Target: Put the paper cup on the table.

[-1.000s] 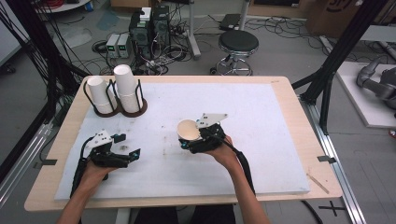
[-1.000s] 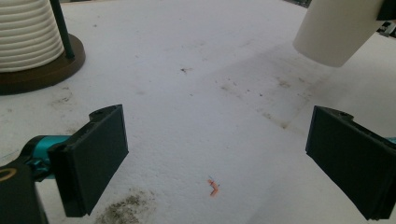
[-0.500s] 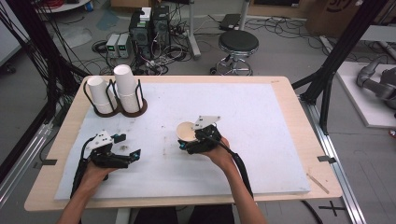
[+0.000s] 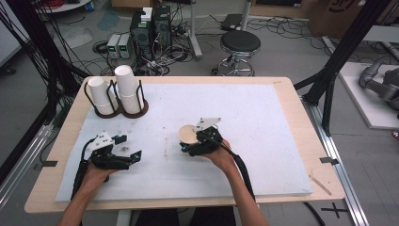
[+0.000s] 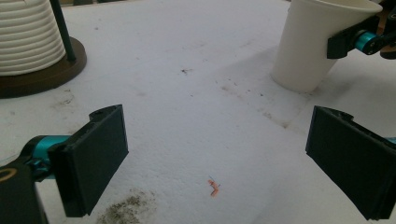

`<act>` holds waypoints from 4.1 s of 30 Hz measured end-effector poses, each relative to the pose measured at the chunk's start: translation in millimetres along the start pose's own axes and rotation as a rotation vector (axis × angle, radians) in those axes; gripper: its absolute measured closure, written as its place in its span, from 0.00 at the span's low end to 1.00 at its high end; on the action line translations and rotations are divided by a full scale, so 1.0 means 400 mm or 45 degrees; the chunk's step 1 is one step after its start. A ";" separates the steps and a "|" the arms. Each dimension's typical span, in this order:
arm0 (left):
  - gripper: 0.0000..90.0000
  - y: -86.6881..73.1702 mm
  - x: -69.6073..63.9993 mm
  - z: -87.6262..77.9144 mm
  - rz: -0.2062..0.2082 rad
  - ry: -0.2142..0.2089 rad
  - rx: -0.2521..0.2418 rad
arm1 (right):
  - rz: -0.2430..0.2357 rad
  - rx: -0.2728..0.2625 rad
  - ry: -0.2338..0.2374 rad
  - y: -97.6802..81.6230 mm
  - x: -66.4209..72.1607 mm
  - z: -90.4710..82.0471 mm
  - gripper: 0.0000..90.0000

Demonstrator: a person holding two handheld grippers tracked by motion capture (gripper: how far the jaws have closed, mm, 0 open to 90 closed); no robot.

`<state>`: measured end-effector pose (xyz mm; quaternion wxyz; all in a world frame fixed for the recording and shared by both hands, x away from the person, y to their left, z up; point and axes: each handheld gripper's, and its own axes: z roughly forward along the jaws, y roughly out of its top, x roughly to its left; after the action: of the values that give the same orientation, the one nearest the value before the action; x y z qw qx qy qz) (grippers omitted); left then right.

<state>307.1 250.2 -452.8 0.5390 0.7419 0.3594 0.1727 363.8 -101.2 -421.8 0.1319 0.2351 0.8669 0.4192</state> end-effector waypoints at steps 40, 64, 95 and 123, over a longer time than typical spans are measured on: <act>0.06 0.000 -0.001 0.000 0.009 -0.003 0.003 | 0.053 0.061 0.018 -0.040 -0.009 -0.022 0.19; 0.06 -0.002 -0.002 -0.003 0.034 -0.036 -0.014 | 0.172 -0.042 -0.111 -0.138 -0.057 -0.153 0.19; 0.06 -0.003 0.002 -0.008 0.051 -0.123 -0.032 | 0.245 -0.210 -0.122 -0.226 -0.111 -0.238 0.19; 0.06 -0.003 0.014 -0.007 0.026 -0.211 -0.026 | 0.246 -0.224 -0.016 -0.277 -0.119 -0.230 0.19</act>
<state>308.6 256.3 -453.7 0.5728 0.7517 0.3042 0.1196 332.6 -246.7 -451.1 0.1165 0.3079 0.7992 0.5029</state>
